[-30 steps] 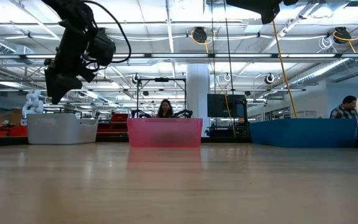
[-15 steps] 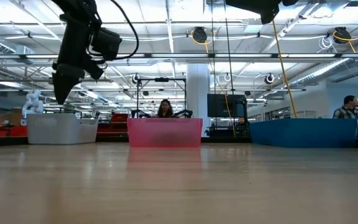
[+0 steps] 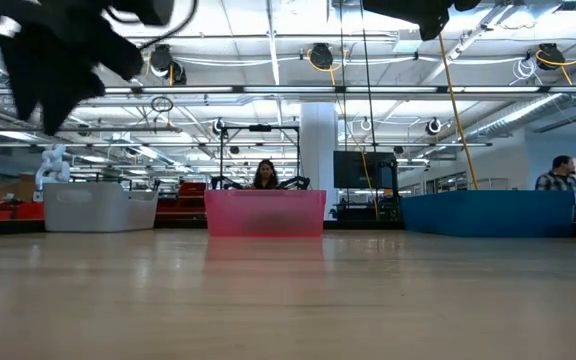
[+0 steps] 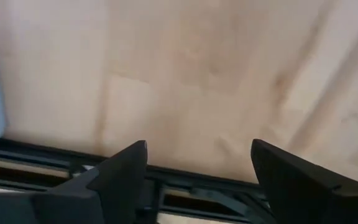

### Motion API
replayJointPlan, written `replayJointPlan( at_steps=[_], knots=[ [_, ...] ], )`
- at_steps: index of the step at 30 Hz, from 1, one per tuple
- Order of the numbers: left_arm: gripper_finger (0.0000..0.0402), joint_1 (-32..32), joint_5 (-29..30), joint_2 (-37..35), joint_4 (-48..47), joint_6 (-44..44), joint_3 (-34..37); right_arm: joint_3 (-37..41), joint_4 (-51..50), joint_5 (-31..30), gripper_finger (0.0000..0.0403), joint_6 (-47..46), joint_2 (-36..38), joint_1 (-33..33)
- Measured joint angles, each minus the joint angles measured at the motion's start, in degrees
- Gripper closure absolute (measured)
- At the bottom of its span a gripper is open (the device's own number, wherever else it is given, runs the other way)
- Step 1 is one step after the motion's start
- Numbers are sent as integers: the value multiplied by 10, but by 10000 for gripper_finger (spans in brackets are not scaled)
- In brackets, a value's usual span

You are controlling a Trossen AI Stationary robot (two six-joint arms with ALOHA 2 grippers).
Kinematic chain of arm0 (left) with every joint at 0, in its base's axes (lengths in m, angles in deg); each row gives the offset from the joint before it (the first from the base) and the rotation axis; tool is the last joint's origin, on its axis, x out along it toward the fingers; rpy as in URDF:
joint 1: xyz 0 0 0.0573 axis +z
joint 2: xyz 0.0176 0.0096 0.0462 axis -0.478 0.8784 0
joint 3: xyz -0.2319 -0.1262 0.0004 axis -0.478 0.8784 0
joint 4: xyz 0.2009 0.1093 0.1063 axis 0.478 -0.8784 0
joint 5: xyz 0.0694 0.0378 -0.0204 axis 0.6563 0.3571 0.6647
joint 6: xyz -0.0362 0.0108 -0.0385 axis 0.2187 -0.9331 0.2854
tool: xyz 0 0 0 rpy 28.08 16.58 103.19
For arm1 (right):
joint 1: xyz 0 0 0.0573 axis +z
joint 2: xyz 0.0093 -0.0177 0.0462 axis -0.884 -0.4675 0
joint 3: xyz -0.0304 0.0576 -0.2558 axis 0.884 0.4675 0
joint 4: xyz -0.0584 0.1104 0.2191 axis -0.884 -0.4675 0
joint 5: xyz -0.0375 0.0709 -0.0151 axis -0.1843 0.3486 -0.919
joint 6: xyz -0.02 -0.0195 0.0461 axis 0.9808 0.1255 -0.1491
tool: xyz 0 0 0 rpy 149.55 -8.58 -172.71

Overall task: Sort & place blocks by color
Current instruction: Put the green game piece into the pink bin

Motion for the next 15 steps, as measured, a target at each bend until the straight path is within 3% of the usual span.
replayJointPlan(
  at_steps=[8, 15],
  knots=[
    [114, -239, -5, 0, 68, 132, 0, 0, 0, 0, 216, -10, 0, 0],
    [109, -370, -11, 2, 152, 250, 0, 0, 4, 0, 216, -12, 0, 0]
  ],
)
